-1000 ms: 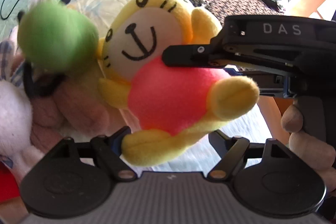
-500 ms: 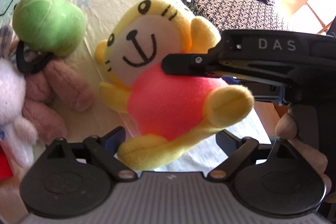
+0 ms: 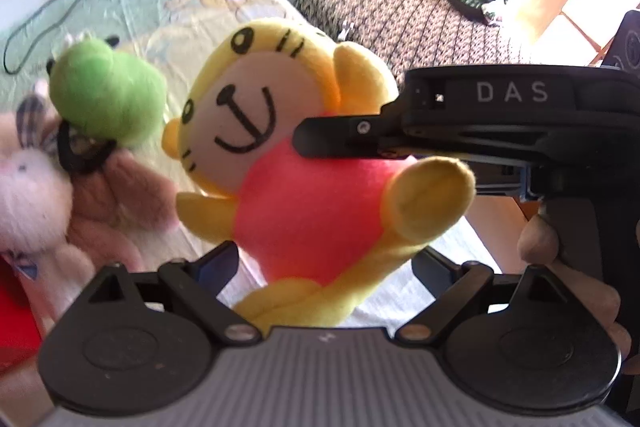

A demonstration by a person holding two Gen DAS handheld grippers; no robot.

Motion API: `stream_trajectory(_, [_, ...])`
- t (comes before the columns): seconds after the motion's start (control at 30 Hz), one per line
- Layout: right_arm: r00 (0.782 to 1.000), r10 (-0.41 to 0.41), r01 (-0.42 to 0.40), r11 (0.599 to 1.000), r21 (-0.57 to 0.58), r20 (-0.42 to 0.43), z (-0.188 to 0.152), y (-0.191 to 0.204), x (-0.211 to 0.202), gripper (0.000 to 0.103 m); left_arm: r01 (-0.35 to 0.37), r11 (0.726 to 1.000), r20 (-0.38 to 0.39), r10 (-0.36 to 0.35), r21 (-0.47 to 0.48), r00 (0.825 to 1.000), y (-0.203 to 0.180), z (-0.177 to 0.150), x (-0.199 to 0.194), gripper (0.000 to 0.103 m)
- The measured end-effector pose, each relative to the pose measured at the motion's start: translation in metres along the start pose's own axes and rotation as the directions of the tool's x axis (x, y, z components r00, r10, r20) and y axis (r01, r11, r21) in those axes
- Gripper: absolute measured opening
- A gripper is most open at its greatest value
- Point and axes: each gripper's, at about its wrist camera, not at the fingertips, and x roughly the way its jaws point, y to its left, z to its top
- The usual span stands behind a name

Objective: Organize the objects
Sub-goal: 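Close the right gripper on the yellow tiger plush and lift it, then carry the yellow tiger plush with the right gripper over the red box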

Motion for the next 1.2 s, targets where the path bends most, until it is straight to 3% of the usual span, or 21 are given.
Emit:
stream_trajectory(0.3, [0.992,0.080,-0.072,0.994,-0.079,0.096,-0.002,0.021,-0.024,0.045,-0.044,0.996,0.147,0.032,0.078,0.989,-0.029,0.013,-0.019,0.091])
stream_trajectory(0.57, [0.970,0.207,-0.176,0.960,-0.216,0.130,-0.006,0.051,-0.029,0.045,-0.137,0.988,0.286,0.110,0.075,0.952,-0.024,0.004,-0.058,0.090])
stream_trajectory(0.8, [0.951,0.305,-0.283,0.919,-0.274,0.040,-0.013,0.087,-0.004,0.045,-0.219,0.976,0.348,0.205,0.000,0.915,0.004,-0.017,-0.090,0.086])
stream_trajectory(1.03, [0.938,0.345,-0.329,0.884,-0.331,-0.009,-0.030,0.135,0.021,0.045,-0.254,0.966,0.403,0.255,-0.056,0.879,0.049,-0.031,-0.123,0.084])
stream_trajectory(1.2, [0.932,0.361,-0.343,0.866,-0.364,-0.020,-0.048,0.177,0.046,0.045,-0.252,0.963,0.422,0.268,-0.093,0.866,0.096,-0.041,-0.147,0.083])
